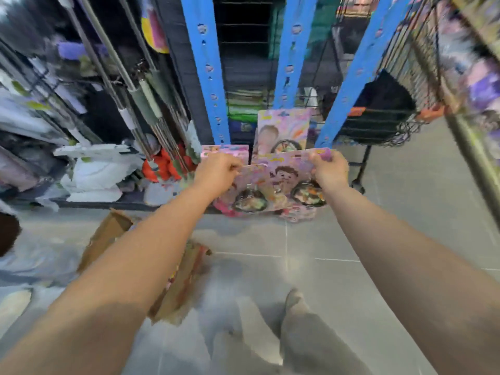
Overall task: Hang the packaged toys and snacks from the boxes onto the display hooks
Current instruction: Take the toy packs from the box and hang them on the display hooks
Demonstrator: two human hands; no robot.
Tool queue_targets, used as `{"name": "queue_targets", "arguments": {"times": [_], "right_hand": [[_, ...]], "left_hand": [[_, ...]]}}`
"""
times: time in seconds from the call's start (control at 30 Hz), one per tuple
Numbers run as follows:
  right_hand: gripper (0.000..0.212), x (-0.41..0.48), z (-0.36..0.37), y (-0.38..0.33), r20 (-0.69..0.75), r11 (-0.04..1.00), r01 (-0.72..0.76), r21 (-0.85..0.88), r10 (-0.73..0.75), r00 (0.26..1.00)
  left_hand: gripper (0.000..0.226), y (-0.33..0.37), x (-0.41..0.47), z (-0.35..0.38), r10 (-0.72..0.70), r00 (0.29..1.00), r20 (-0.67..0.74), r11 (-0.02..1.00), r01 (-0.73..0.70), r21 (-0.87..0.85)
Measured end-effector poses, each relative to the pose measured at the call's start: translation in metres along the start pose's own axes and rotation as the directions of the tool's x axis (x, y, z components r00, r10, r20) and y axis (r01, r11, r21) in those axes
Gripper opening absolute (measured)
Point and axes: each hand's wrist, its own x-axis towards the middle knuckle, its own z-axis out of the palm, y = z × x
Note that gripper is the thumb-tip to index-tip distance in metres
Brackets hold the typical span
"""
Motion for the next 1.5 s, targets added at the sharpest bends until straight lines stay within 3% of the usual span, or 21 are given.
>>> {"name": "queue_targets", "arguments": {"times": [0.1, 0.17, 0.33, 0.4, 0.53, 0.7, 0.83, 1.07, 1.2, 1.3, 1.4, 1.5], "right_hand": [[0.013, 0.031, -0.047, -0.005, -0.134, 1.0, 0.008, 0.029, -0.004, 0.991], [0.03, 0.046, -0.067, -0.007, -0.173, 1.0, 0.026, -0.004, -0.026, 0.985], [0.026, 0.072, -0.082, -0.018, -0.057, 0.989, 0.073, -0.128, -0.08, 0.995], [0.02, 0.08, -0.076, -0.022, 0.015, 0.99, 0.073, -0.119, -0.072, 0.997], [0.003, 0.082, -0.061, -0.036, 0.161, 0.998, 0.056, -0.024, -0.051, 0.986], [0.014, 0.082, -0.046, -0.048, 0.221, 0.997, 0.064, -0.037, -0.054, 0.974], [0.011, 0.082, -0.039, -0.055, 0.215, 0.997, 0.058, -0.059, -0.045, 0.976], [0.029, 0.082, -0.031, -0.064, 0.211, 0.991, 0.087, -0.097, -0.065, 0.975], [0.013, 0.084, -0.028, -0.068, 0.216, 0.993, 0.098, -0.068, -0.081, 0.973], [0.014, 0.087, -0.026, -0.071, 0.19, 0.993, 0.096, -0.063, -0.083, 0.978], [0.02, 0.089, -0.024, -0.074, 0.163, 0.993, 0.102, -0.053, -0.092, 0.982], [0.018, 0.093, -0.02, -0.077, 0.155, 0.992, 0.123, -0.008, -0.12, 0.981]], "left_hand": [[0.027, 0.043, 0.034, 0.009, -0.011, 1.0, -0.011, 0.999, 0.011, -0.048], [0.033, 0.065, 0.05, 0.012, -0.023, 0.997, -0.069, 0.999, 0.021, -0.031], [0.035, 0.1, 0.084, 0.002, -0.034, 0.948, -0.317, 0.999, 0.041, 0.018], [0.037, 0.102, 0.099, -0.004, -0.025, 0.935, -0.353, 1.0, 0.025, -0.005], [0.03, 0.097, 0.127, -0.009, 0.033, 0.932, -0.36, 0.998, -0.046, -0.03], [0.03, 0.095, 0.149, -0.013, 0.075, 0.943, -0.324, 0.994, -0.097, -0.052], [0.03, 0.095, 0.16, -0.01, 0.071, 0.947, -0.315, 0.992, -0.099, -0.075], [0.024, 0.091, 0.167, -0.002, 0.149, 0.944, -0.294, 0.989, -0.14, 0.054], [0.026, 0.077, 0.167, 0.001, 0.287, 0.932, -0.223, 0.955, -0.26, 0.143], [0.025, 0.073, 0.162, -0.002, 0.267, 0.932, -0.245, 0.961, -0.24, 0.136], [0.035, 0.062, 0.159, 0.001, 0.351, 0.893, -0.283, 0.906, -0.247, 0.342], [0.036, 0.064, 0.157, -0.006, 0.253, 0.928, -0.275, 0.958, -0.201, 0.204]]}}
